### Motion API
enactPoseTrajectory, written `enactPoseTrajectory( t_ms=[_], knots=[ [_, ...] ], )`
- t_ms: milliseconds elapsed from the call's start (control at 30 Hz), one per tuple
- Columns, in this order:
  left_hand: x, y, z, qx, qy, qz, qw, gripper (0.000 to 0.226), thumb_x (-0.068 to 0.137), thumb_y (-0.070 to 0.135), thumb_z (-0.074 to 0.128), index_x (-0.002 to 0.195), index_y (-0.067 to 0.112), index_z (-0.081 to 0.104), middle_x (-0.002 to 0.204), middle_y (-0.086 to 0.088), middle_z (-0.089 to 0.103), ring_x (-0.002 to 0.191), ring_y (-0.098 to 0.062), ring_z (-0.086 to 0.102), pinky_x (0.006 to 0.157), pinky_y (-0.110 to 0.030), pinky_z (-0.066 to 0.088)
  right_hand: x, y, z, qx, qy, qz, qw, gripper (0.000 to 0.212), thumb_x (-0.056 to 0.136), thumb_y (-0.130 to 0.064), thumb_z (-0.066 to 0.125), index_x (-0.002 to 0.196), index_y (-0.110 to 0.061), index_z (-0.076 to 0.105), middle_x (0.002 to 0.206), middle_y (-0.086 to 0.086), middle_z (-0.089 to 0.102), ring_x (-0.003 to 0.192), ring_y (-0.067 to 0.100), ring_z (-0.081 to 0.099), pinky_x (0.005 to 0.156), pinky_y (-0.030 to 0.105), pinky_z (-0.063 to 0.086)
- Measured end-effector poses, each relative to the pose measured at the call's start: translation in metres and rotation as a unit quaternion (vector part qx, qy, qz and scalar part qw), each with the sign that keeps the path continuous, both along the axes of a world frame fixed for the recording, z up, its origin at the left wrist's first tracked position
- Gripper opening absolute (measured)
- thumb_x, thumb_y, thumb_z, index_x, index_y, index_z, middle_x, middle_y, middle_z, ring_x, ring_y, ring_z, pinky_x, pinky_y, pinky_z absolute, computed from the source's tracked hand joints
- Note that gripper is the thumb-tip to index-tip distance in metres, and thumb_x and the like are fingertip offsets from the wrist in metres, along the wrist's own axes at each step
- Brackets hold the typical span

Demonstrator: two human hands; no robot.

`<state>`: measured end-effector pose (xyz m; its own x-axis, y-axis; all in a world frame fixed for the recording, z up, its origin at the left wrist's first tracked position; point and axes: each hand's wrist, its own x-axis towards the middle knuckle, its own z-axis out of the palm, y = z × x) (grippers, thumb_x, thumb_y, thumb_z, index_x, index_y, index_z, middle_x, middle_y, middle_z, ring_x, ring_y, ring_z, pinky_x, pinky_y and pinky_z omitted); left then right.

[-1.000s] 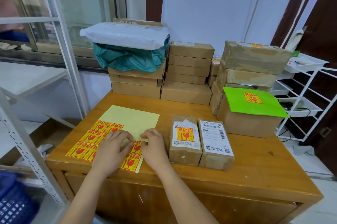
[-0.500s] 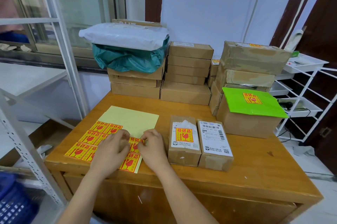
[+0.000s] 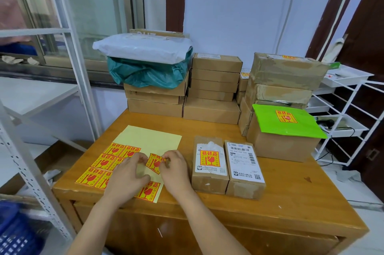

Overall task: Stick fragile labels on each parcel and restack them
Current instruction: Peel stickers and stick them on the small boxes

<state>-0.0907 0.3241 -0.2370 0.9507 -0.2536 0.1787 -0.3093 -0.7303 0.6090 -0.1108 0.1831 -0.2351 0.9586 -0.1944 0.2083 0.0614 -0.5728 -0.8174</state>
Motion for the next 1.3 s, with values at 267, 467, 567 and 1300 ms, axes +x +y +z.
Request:
enactPoseTrajectory(
  t_ms=[267,467,567,1300],
  knots=[
    [-0.006,-0.003,0.027,-0.19,-0.065,0.042,0.979,0.025,0.088,0.005,0.059,0.109,0.017,0.054,0.102,0.009,0.059,0.097,-0.008,0.056,0.083,-0.02,0.041,-0.012,-0.001,0.042,0.017,-0.08,0.049,0.995,0.018,0.096,-0.01,0.047,0.11,-0.012,0.058,0.117,-0.005,0.049,0.109,0.005,0.045,0.077,0.0,0.03],
    [-0.025,-0.034,0.06,-0.308,-0.071,0.005,0.949,0.013,0.092,0.008,0.056,0.097,0.02,0.06,0.095,0.013,0.062,0.087,0.007,0.057,0.075,-0.013,0.041,-0.031,-0.026,0.072,0.029,-0.083,0.071,0.994,0.018,0.096,-0.007,0.044,0.108,-0.011,0.057,0.11,-0.006,0.049,0.098,0.004,0.047,0.072,0.003,0.036],
    [-0.035,-0.063,0.063,-0.335,-0.054,-0.024,0.941,0.01,0.093,0.01,0.056,0.088,0.017,0.06,0.079,0.009,0.062,0.074,0.003,0.056,0.068,-0.012,0.044,-0.043,-0.052,0.081,0.031,-0.08,0.054,0.995,0.017,0.095,-0.006,0.043,0.101,-0.014,0.057,0.107,-0.004,0.05,0.088,0.0,0.046,0.069,0.003,0.037],
    [-0.043,-0.139,0.062,-0.248,0.037,-0.191,0.949,0.022,0.092,0.014,0.058,0.071,0.018,0.057,0.066,0.017,0.056,0.066,-0.001,0.049,0.063,-0.022,0.041,-0.076,-0.16,0.085,-0.034,-0.069,0.015,0.997,0.021,0.085,0.004,0.054,0.08,-0.016,0.06,0.096,0.01,0.063,0.093,0.021,0.057,0.085,0.029,0.042]
  ],
)
